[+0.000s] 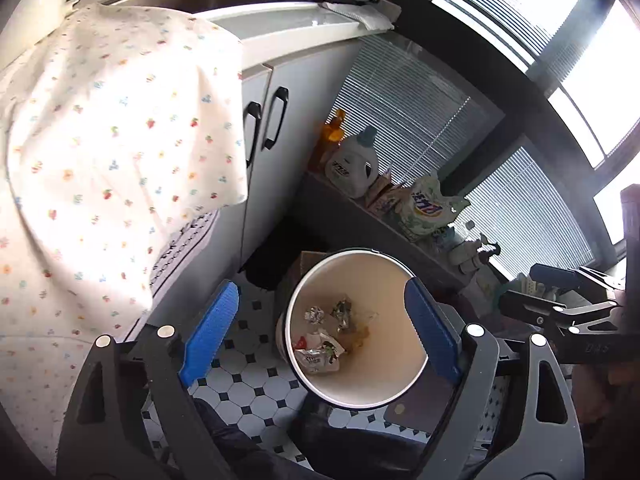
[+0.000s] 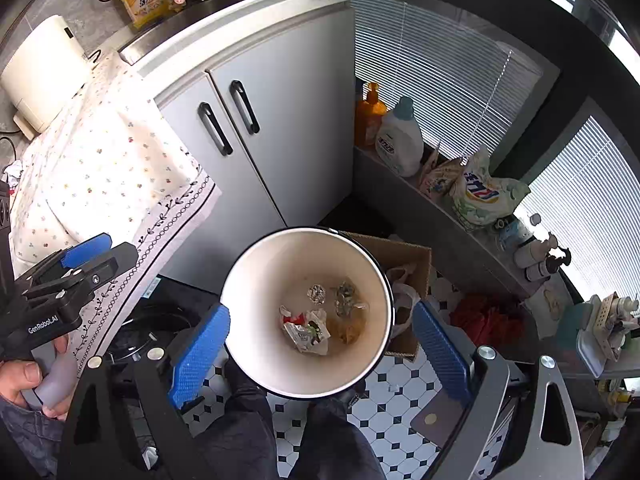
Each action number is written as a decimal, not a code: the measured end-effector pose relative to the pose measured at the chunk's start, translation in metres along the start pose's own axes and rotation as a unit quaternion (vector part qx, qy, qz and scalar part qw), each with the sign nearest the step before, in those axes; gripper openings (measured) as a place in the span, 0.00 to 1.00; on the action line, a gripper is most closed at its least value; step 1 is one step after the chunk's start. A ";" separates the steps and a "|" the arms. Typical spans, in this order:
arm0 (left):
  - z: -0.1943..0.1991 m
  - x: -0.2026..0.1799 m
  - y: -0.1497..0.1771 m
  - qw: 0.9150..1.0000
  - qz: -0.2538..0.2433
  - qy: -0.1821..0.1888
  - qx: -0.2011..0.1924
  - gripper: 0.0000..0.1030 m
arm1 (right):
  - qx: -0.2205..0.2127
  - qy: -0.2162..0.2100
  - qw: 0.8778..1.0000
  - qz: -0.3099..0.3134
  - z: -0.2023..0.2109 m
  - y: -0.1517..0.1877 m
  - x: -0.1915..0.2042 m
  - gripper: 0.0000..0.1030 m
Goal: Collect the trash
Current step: 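Open both tools over the white bin to drop the bag and wrapper, then move both tools back over the remaining trash on the cloth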
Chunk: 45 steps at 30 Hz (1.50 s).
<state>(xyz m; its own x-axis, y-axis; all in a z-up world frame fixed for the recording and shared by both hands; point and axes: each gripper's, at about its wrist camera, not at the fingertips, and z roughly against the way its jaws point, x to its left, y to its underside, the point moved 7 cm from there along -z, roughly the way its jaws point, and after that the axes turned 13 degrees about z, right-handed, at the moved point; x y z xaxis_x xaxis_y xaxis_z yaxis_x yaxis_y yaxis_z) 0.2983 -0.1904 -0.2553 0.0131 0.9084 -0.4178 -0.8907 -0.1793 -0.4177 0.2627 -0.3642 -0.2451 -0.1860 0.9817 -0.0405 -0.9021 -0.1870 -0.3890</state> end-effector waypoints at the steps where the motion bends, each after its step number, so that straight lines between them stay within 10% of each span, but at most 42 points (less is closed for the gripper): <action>1: 0.010 0.006 -0.004 1.000 0.005 -0.003 -0.008 0.83 | -0.005 -0.002 1.000 0.004 0.003 -0.006 0.006 0.89; 45: 0.261 0.298 -0.061 0.961 0.132 -0.143 -0.195 0.87 | -0.126 -0.143 0.968 0.165 0.036 -0.163 0.366 0.92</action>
<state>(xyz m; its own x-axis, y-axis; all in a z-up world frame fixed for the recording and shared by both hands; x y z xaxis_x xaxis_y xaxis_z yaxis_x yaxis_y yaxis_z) 0.2378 0.1892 -0.1440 -0.3661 0.8682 -0.3351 -0.6068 -0.4957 -0.6213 0.3281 0.0248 -0.1634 -0.5808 0.8129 0.0420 -0.6579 -0.4384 -0.6124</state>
